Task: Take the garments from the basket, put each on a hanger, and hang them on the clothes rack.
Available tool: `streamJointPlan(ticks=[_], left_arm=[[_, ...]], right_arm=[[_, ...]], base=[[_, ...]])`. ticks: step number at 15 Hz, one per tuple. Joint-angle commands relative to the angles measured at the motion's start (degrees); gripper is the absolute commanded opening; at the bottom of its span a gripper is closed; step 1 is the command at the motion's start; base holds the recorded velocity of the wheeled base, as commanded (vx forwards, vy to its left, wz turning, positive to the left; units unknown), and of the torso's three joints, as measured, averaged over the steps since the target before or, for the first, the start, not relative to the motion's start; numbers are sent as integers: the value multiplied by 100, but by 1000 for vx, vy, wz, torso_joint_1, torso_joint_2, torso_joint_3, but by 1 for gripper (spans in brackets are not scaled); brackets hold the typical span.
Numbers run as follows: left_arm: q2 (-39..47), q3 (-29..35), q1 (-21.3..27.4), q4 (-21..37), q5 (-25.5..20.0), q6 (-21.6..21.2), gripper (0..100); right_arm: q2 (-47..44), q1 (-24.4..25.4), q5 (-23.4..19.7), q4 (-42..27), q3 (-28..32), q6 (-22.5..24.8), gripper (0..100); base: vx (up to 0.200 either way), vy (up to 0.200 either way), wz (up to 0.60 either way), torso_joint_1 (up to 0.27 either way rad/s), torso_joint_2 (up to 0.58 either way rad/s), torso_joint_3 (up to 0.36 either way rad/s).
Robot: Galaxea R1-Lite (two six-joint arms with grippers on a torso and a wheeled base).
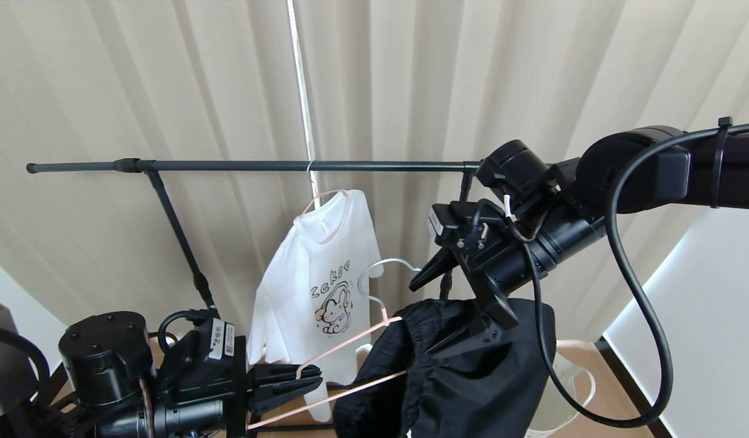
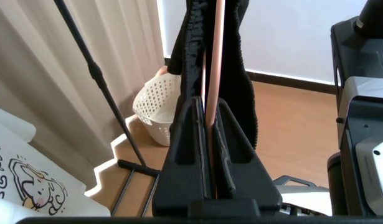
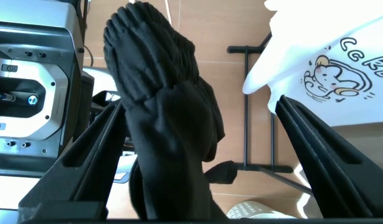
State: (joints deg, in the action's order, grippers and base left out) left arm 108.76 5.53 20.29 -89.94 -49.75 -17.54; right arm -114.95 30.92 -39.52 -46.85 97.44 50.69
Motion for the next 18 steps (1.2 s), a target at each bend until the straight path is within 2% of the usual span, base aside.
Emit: streamJointPlan(ticks=[1,2,3,18], left_arm=[[22,18,2,-6,0,5,0],[22,18,2,-6,0,14,0],[22,9,2,-6,0,14,0],[84,62,-25,-6,0,49,0]], right_arm=[[-10,2,-3,0,-23,2,100],[-19,2,-3,-9,-32,2,100],[-19,2,-3,-9,-23,2,0],[78,-7,-3,-9,-32,-6,0]], base=[[0,0,0,0,0,0],[0,0,0,0,0,0],[0,0,0,0,0,0],[0,0,0,0,0,0]])
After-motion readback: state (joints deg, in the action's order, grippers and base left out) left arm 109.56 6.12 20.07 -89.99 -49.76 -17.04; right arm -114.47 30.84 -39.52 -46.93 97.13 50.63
